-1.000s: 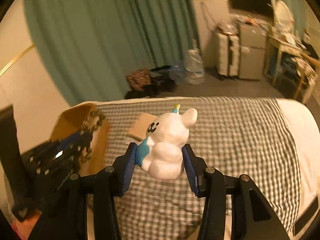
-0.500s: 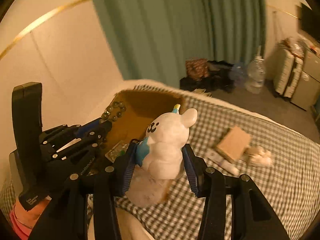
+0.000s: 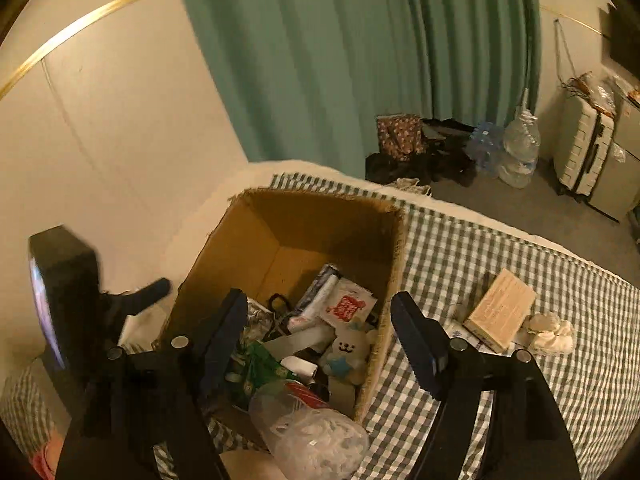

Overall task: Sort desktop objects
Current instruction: 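Carry the bead bracelet and bear figure into the cardboard box and release both, then grasp the white BOP tube with the left tool while the right tool grasps the white lace cloth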

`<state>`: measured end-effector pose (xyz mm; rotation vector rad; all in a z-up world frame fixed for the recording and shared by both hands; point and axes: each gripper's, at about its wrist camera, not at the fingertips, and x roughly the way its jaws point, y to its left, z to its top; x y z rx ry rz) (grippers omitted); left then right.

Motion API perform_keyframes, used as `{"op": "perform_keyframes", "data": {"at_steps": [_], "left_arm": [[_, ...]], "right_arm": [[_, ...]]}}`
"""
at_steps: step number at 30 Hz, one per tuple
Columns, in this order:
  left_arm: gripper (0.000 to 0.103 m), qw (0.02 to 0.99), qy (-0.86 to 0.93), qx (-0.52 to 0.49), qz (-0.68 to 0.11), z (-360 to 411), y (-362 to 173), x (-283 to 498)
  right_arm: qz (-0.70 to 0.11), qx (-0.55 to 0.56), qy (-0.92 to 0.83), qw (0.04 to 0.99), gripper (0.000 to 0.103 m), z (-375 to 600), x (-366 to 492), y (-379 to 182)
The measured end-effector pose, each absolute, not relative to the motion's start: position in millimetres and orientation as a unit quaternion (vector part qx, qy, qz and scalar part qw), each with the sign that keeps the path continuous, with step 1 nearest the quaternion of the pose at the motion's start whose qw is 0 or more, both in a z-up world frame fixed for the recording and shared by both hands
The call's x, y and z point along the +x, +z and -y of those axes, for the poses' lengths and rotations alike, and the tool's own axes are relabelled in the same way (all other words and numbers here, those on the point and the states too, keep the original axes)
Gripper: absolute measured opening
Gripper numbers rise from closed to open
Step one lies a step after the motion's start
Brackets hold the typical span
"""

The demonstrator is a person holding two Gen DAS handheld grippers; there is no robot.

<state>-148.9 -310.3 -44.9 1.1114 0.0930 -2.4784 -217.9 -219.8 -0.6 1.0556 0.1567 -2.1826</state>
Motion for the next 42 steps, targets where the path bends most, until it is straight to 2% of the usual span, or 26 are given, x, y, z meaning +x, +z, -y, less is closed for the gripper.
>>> {"op": "perform_keyframes", "data": {"at_steps": [4, 6, 10, 20, 24, 32, 42], "left_arm": [[0.097, 0.206, -0.903, 0.377, -0.02, 287, -22, -133], [0.098, 0.19, -0.913, 0.362, -0.013, 270, -10, -125], [0.103, 0.162, -0.927, 0.339, 0.004, 232, 13, -118], [0.103, 0.125, -0.939, 0.319, -0.02, 151, 32, -108], [0.103, 0.126, -0.936, 0.327, -0.024, 126, 23, -114], [0.103, 0.119, -0.921, 0.37, -0.021, 87, -16, -139], [0.103, 0.114, -0.9, 0.42, -0.003, 61, -93, -188]], "right_arm": [[-0.058, 0.385, -0.862, 0.325, 0.074, 194, -208, 12], [-0.043, 0.382, -0.866, 0.319, 0.074, 175, -204, 18], [-0.025, 0.362, -0.884, 0.294, 0.081, 134, -191, 34], [0.002, 0.297, -0.926, 0.234, 0.097, 20, -154, 74], [0.013, 0.284, -0.937, 0.205, 0.101, -23, -149, 71], [0.035, 0.296, -0.942, 0.157, 0.102, -84, -163, 41], [0.049, 0.35, -0.926, 0.135, 0.102, -108, -211, -30]]}}
